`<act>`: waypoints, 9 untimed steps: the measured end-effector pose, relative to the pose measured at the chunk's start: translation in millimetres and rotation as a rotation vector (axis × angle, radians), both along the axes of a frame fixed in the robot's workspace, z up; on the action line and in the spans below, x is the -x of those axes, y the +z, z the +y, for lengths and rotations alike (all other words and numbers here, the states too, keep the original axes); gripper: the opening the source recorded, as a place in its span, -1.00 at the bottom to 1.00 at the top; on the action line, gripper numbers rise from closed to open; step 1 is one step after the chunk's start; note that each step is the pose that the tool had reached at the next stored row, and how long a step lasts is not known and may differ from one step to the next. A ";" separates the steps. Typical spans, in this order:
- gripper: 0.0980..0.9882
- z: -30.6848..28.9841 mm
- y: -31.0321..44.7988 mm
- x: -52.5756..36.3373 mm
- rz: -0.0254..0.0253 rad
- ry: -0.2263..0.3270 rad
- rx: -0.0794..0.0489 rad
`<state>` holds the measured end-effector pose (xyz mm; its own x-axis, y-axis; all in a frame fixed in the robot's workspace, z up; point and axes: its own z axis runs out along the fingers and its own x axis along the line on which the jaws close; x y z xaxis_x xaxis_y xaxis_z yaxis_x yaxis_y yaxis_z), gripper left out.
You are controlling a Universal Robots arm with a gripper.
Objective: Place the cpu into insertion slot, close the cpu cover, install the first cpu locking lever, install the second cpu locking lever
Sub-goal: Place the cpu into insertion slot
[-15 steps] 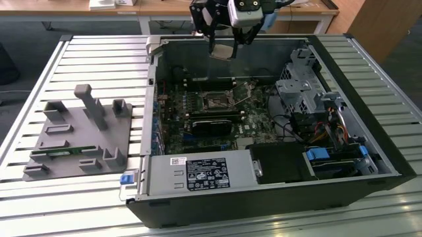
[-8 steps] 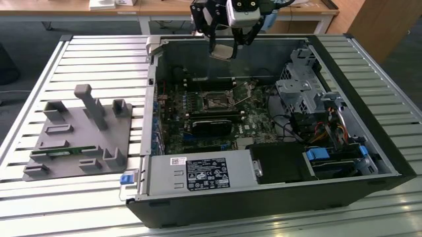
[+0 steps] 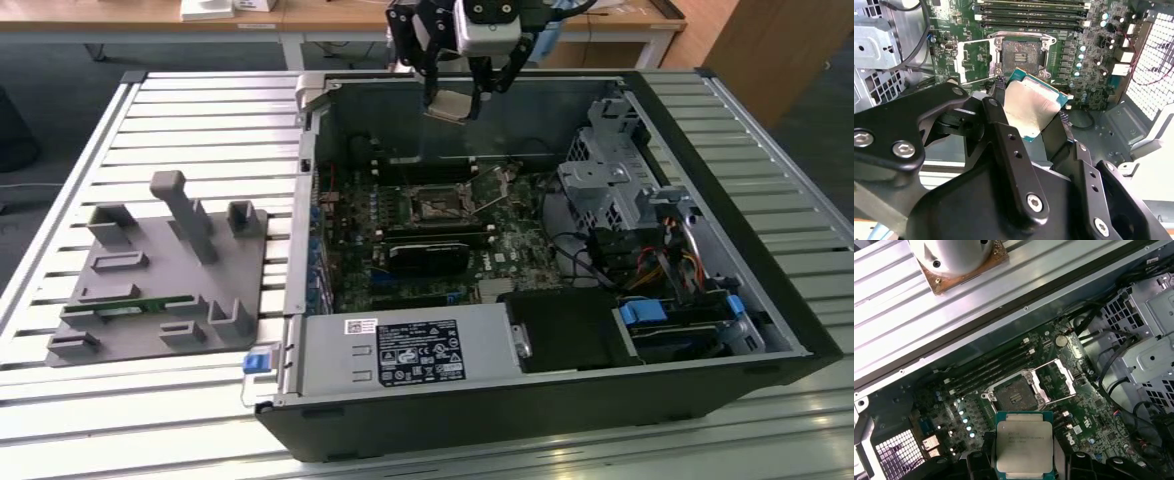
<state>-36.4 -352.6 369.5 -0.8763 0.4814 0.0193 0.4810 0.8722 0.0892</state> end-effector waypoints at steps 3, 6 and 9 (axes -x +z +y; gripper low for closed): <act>0.00 0.0 -0.1 0.0 0.0001 -0.016 0.000; 0.00 0.0 -0.1 0.0 0.0001 -0.036 0.000; 0.00 0.0 -0.2 0.0 0.0001 -0.052 0.000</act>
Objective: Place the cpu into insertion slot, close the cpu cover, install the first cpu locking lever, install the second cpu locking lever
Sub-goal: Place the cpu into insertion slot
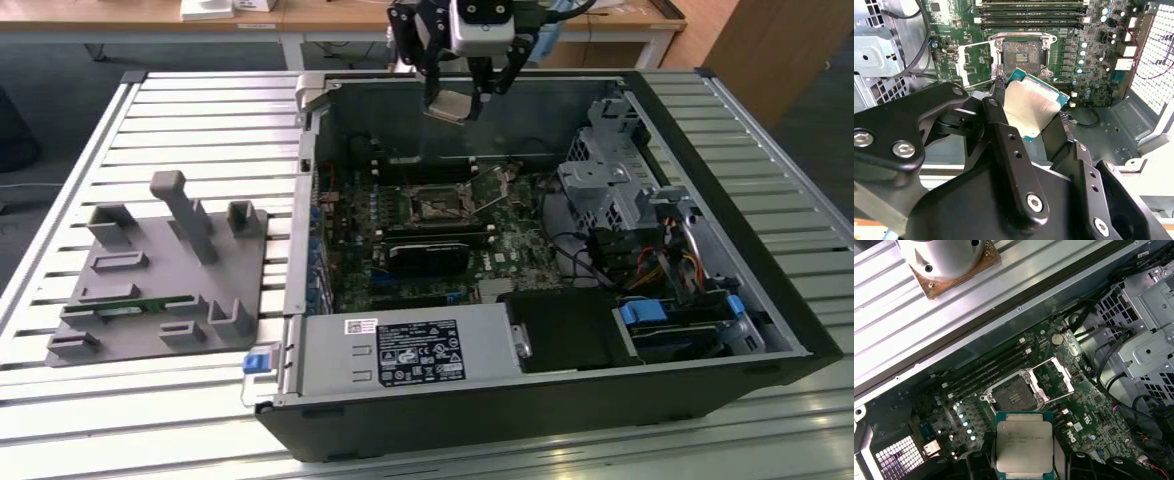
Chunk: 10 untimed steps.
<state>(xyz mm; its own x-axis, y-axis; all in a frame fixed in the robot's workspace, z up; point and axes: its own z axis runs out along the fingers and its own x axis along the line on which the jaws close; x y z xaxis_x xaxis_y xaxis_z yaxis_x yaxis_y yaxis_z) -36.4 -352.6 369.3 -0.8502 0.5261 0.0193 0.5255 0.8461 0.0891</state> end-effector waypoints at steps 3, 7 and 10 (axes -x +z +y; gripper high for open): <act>0.00 0.0 0.0 0.0 0.0000 -0.016 0.000; 0.00 0.0 -0.1 0.0 0.0000 -0.049 0.000; 0.00 0.0 -0.1 0.0 0.0000 -0.068 0.000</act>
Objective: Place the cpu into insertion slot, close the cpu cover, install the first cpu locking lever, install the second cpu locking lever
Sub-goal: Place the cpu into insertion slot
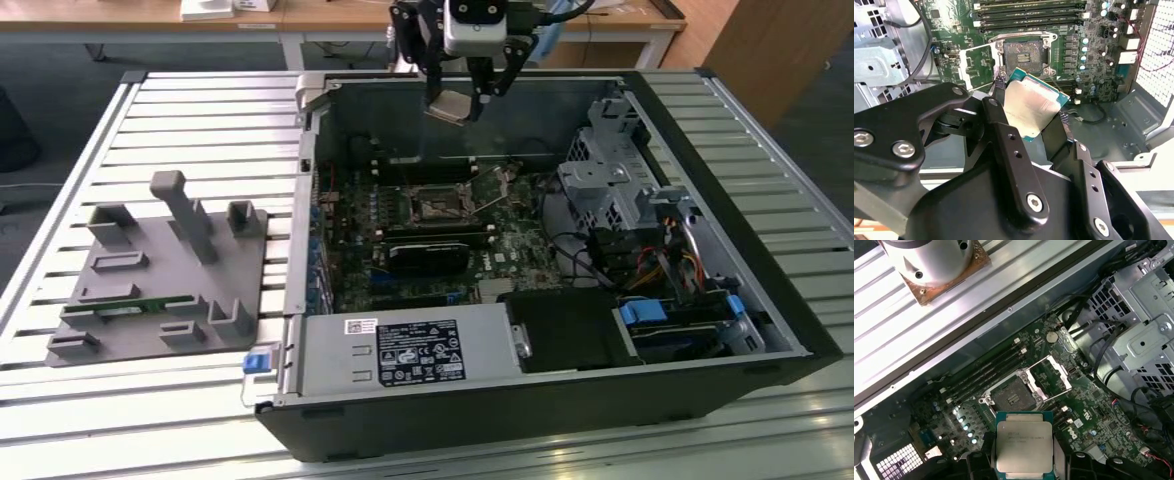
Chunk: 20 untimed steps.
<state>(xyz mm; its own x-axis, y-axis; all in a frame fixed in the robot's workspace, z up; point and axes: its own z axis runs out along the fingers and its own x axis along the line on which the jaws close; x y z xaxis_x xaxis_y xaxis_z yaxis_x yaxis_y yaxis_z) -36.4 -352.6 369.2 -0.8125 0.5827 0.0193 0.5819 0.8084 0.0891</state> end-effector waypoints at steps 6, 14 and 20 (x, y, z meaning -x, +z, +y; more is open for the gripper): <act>0.00 0.0 -0.1 0.0 0.0000 -0.039 0.000; 0.00 0.0 -0.2 0.0 0.0000 -0.075 0.000; 0.00 0.0 -0.3 0.0 0.0000 -0.101 0.000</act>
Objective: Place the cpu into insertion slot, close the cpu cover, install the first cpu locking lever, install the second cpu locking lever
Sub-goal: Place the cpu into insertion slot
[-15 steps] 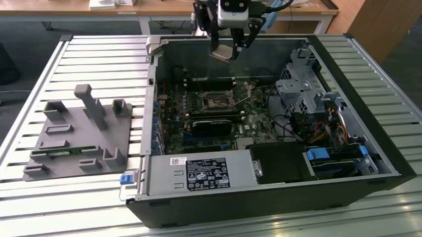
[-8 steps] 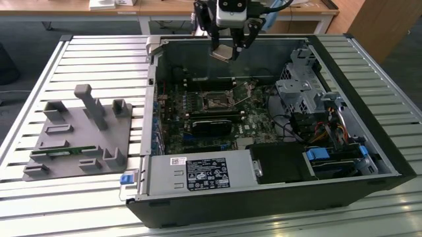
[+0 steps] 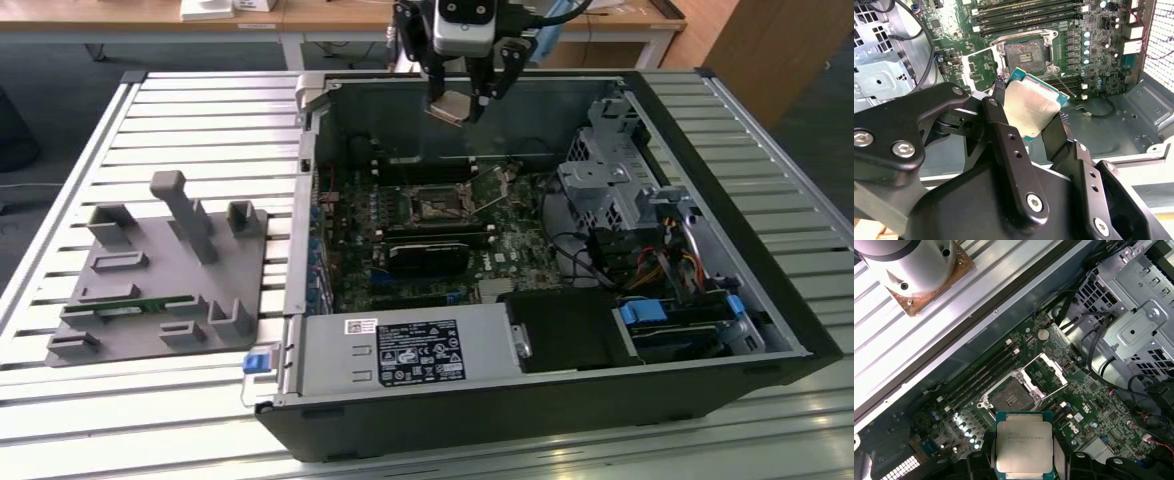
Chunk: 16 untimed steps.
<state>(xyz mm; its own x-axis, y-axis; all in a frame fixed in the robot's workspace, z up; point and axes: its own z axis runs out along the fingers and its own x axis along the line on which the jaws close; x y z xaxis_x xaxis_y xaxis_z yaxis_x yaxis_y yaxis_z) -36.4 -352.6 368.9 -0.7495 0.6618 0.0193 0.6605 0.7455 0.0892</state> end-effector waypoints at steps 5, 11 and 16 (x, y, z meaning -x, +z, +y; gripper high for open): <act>0.00 0.0 -0.1 0.0 0.0000 -0.023 0.000; 0.00 0.0 -0.2 0.0 0.0000 -0.049 0.000; 0.00 0.0 -0.3 0.0 0.0000 -0.072 0.000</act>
